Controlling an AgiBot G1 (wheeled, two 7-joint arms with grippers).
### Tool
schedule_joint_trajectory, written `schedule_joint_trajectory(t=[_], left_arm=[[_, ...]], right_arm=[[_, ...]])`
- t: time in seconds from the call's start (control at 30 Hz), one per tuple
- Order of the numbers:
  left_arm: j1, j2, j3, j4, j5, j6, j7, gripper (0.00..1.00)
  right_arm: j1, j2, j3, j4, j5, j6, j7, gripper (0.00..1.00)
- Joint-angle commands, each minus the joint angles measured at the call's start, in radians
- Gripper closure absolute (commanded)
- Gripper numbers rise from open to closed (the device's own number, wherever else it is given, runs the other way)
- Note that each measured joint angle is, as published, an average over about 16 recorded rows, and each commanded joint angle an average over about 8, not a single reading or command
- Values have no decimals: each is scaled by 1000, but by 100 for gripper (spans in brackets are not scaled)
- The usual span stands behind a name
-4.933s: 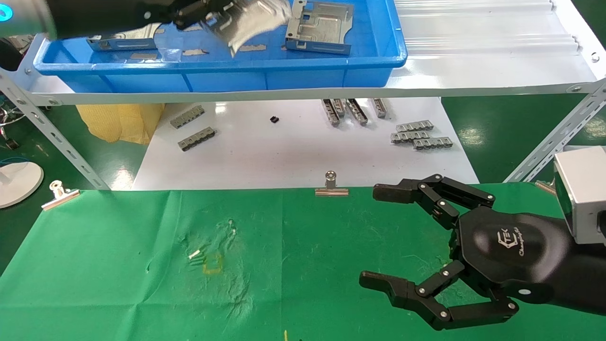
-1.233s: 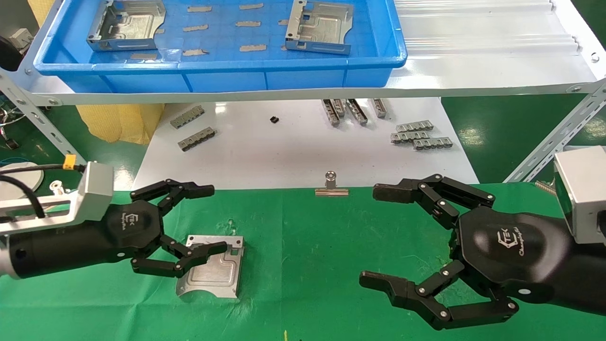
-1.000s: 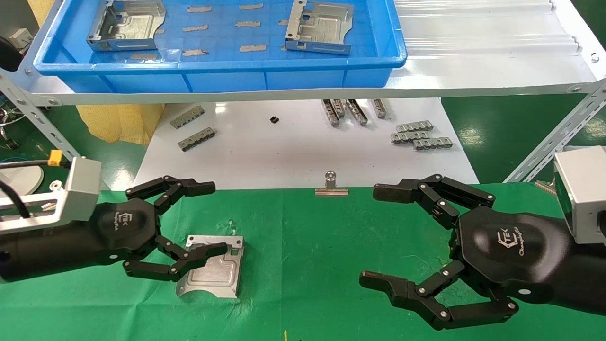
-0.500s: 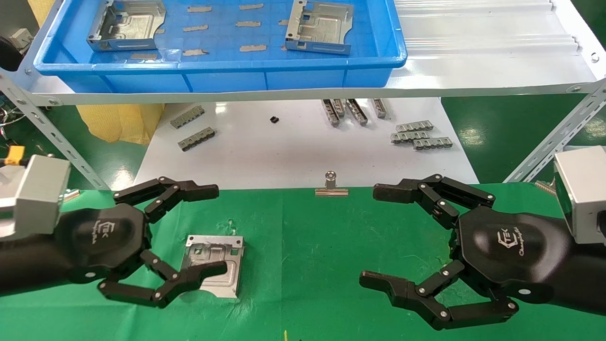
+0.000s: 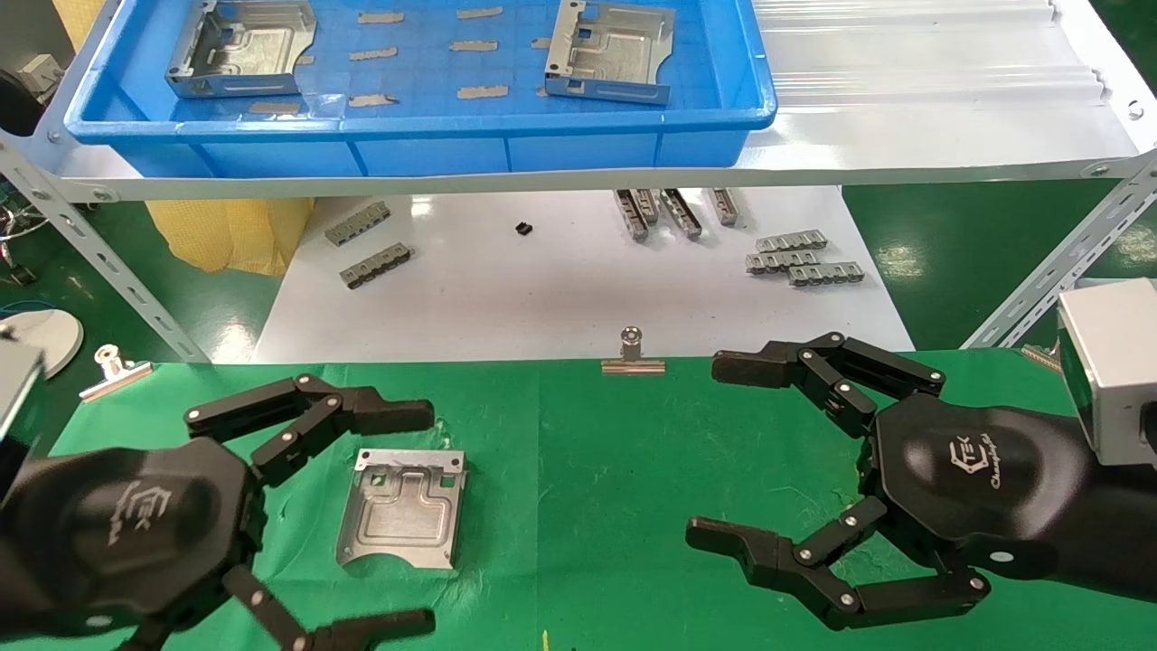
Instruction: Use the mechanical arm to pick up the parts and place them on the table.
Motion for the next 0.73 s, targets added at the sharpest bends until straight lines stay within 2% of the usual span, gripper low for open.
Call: schedule_joint_trajectory(t=[0.03, 0.73], left_arm=[[11, -8, -11, -30, -7, -2, -15, 0], [5, -3, -4, -11, -3, -2, -8, 0]], right_arm=[[0, 0, 0, 0, 0, 0, 0, 0], [0, 0, 0, 0, 0, 0, 0, 0]])
